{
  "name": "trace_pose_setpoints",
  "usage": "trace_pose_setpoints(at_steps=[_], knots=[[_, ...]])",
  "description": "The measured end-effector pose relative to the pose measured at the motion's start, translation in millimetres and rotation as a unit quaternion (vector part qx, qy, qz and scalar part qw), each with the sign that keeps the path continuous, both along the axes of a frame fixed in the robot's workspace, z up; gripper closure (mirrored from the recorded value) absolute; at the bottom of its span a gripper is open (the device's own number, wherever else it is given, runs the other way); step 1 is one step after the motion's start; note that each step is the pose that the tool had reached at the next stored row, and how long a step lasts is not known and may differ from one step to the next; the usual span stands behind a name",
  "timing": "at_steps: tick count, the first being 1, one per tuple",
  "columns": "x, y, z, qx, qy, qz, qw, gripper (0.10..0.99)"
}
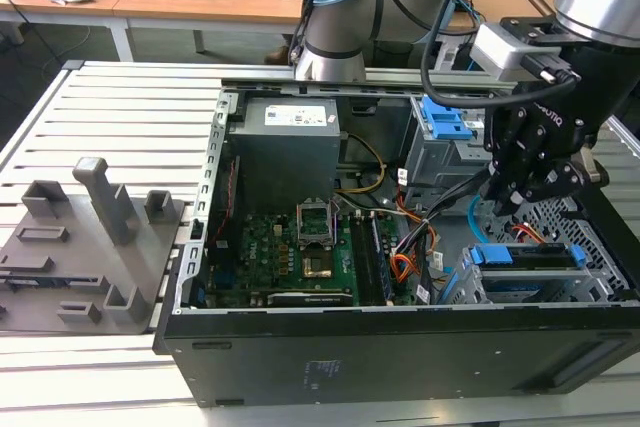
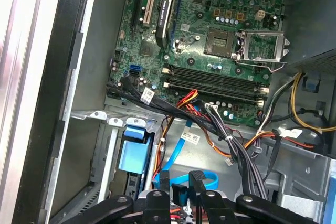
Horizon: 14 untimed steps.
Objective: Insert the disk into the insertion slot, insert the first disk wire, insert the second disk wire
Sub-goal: 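Insert the second disk wire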
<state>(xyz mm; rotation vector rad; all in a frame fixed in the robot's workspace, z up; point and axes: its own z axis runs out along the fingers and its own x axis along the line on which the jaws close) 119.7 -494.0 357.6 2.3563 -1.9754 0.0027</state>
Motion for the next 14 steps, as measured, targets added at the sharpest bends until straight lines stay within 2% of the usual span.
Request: trace_pose_setpoints(at_steps=[1, 3, 8, 9, 11, 14], knots=[[0.0, 0.0, 0.0, -0.0001, 0.0000, 0.000, 1.0000, 0.796], [0.0, 0.0, 0.1, -0.0001, 0.0000, 0.000, 1.0000, 0.925], [0.0, -0.1, 0.0, -0.0002, 0.0000, 0.000, 1.0000, 0.925], [0.0, -1.8, 0.0, -0.0002, 0.0000, 0.000, 1.0000, 0.925], [-0.1, -9.5, 0.1, -0.0002, 0.0000, 0.000, 1.0000, 0.925], [0.0, -27.3, -0.1, -0.0002, 0.0000, 0.000, 1.0000, 0.925]])
